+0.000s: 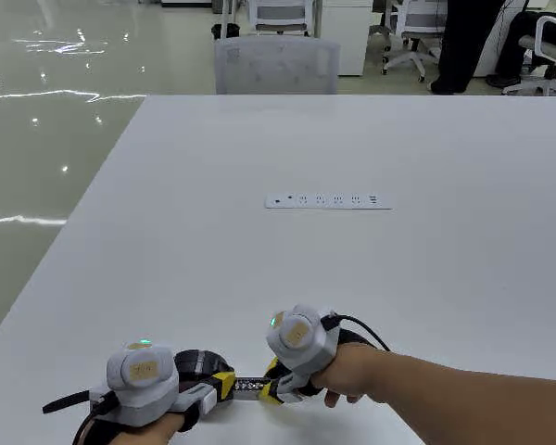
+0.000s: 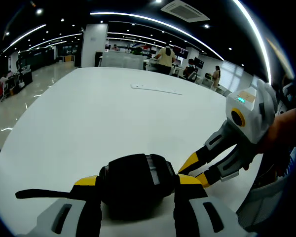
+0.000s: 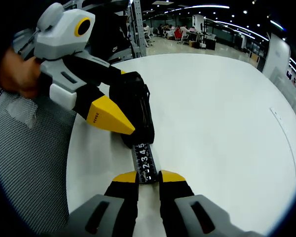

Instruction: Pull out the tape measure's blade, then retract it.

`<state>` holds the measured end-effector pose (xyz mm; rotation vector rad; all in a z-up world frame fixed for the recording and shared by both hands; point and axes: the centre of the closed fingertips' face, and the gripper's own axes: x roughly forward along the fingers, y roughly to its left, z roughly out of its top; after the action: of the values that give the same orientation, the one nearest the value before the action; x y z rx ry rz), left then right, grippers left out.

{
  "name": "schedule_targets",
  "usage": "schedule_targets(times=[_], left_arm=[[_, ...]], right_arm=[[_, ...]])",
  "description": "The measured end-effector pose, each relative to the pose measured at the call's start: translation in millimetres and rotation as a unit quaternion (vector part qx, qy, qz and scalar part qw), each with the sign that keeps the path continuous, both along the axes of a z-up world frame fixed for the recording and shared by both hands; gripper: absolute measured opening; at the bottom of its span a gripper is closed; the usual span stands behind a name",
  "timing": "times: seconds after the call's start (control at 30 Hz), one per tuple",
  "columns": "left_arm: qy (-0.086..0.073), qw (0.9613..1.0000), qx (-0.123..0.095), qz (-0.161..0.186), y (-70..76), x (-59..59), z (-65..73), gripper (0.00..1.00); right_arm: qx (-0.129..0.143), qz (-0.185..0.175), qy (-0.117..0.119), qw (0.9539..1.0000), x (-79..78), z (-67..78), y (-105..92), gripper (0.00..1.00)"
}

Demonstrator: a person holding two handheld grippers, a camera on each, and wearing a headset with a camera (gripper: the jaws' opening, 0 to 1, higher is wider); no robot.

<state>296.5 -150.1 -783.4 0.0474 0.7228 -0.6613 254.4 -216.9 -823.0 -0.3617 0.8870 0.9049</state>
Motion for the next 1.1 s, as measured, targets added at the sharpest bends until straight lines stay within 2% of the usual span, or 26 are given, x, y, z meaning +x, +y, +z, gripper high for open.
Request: schedule_targets(times=[0.23,0.3,0.63,0.87,1.1], left_arm=[[-0.001,1.0000,0.000,-0.001,0.0,0.1,0.5,0.55],[-0.001,1.0000,-0.001,-0.001,0.0,-0.1,0.6,0.55],[0.000,1.0000,0.001,-0.002,0.3,-0.4,0.3,0.55],[0.001,1.0000,0.000,-0.002,0.3,-0.8,0.2,0.55],[0.002,1.0000,-0.001,-0.002,0.3,-0.7,0.1,0.55]], right_arm=[[0.002,-0.004,0.002,1.0000,3.0,0.5,4.7,0.14],[-0.004,0.004,-0.001,1.0000,3.4,-0.1,7.1,0.14],[0.002,0.011,0.000,0.9999,6.3,-0.6,12.9,0.14],[0.005,0.011,-0.009,0.9999,8.0,-0.2,24.6,0.14],[0.010,0.014,-0.011,0.9998,11.1,0.8,27.9,0.14]])
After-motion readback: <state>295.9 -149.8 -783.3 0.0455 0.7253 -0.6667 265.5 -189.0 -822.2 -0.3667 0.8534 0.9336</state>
